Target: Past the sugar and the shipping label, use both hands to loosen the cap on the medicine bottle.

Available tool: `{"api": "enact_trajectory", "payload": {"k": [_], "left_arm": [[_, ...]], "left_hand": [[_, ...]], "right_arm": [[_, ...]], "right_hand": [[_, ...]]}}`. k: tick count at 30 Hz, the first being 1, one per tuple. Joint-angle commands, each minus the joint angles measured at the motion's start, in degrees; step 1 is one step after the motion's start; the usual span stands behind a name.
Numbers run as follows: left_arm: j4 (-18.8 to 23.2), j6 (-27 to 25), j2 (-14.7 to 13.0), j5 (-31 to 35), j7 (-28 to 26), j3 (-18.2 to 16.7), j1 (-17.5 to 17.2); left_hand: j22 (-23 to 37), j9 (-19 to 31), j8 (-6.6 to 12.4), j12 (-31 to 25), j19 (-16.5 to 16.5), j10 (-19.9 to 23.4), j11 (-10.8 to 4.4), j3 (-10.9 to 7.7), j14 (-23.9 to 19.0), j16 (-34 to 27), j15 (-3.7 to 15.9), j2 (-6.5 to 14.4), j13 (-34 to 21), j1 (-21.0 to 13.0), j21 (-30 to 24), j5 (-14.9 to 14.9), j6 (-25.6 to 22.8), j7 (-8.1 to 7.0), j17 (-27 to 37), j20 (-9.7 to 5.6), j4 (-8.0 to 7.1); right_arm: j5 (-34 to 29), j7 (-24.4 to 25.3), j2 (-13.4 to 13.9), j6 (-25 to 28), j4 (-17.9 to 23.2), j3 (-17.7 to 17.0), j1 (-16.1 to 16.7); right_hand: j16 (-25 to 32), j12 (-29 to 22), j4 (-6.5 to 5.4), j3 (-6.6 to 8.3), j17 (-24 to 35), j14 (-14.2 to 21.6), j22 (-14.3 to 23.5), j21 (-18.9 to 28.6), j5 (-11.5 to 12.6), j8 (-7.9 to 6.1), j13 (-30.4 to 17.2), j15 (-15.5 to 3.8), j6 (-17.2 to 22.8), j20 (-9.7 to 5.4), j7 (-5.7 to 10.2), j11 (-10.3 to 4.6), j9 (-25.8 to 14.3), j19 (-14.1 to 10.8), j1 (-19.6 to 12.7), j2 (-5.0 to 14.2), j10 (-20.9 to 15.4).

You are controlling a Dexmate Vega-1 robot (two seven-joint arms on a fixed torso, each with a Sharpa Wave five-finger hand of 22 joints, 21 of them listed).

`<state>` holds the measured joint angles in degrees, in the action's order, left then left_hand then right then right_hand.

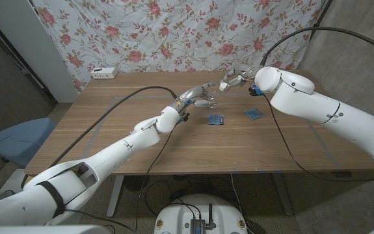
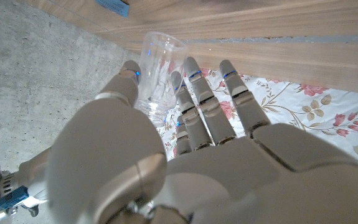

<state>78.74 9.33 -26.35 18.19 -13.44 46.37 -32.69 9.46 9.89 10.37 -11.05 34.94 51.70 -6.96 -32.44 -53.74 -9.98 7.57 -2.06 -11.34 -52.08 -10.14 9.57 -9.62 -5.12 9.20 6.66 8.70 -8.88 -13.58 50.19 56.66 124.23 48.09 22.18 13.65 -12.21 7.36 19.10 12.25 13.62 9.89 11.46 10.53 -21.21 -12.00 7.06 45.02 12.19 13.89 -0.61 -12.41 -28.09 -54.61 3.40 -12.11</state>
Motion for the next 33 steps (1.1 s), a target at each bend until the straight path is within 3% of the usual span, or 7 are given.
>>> {"api": "enact_trajectory", "payload": {"k": [1, 19, 33], "left_arm": [[4.13, -1.66, -2.06, 2.36, -3.85, -1.58, -3.15], [10.19, -4.81, -5.09, 3.71, -7.13, -4.61, -8.39], [11.82, -5.96, -6.4, 4.4, -8.98, -5.93, -10.81]], "left_hand": [[0.17, 0.13, 0.26, -0.28, -0.5, 1.57, -1.27, 0.27, -0.29, -0.26, 3.58, 0.51, -0.06, -0.49, 0.12, 0.24, -0.02, -0.44, 0.22, -0.2, 0.01], [0.18, 0.12, 0.25, -0.29, -1.59, 1.69, -1.56, 0.82, 0.05, -0.26, 4.24, 0.25, -0.04, -0.38, 0.06, 0.22, -0.02, -0.76, 0.28, 0.12, -0.02], [0.16, 0.12, 0.21, -0.32, -3.18, 1.81, -1.46, 1.13, 0.72, -0.08, 4.6, 0.07, -0.02, -0.48, 0.29, 0.24, 0.07, -0.94, 0.25, 0.85, 0.06]], "right_arm": [[1.33, 1.42, 0.56, 3.02, 0.73, 0.34, -0.63], [4.01, 4.87, -0.06, 7.36, 0.43, 1.77, -1.8], [5.9, 7.43, -0.36, 9.21, -0.33, 2.97, -2.6]], "right_hand": [[0.35, -0.31, -0.06, -0.48, 0.14, 0.49, 0.14, 0.39, -0.19, -0.27, 0.03, -0.05, 1.95, 0.01, -2.55, 0.29, -0.21, -0.77, 0.8, 0.03, -0.5], [0.3, -0.34, 0.05, -0.59, 0.11, 0.96, 0.12, 0.36, -0.16, -0.07, 0.04, -0.15, 2.23, 0.0, -2.85, 0.52, -0.03, -1.28, 1.67, -0.32, -1.09], [0.24, -0.39, 0.21, -0.49, 0.1, 1.21, 0.09, 0.38, -0.1, -0.04, 0.05, -0.4, 2.73, -0.04, -2.98, 0.46, 0.07, -1.81, 2.08, -0.28, -1.67]]}}
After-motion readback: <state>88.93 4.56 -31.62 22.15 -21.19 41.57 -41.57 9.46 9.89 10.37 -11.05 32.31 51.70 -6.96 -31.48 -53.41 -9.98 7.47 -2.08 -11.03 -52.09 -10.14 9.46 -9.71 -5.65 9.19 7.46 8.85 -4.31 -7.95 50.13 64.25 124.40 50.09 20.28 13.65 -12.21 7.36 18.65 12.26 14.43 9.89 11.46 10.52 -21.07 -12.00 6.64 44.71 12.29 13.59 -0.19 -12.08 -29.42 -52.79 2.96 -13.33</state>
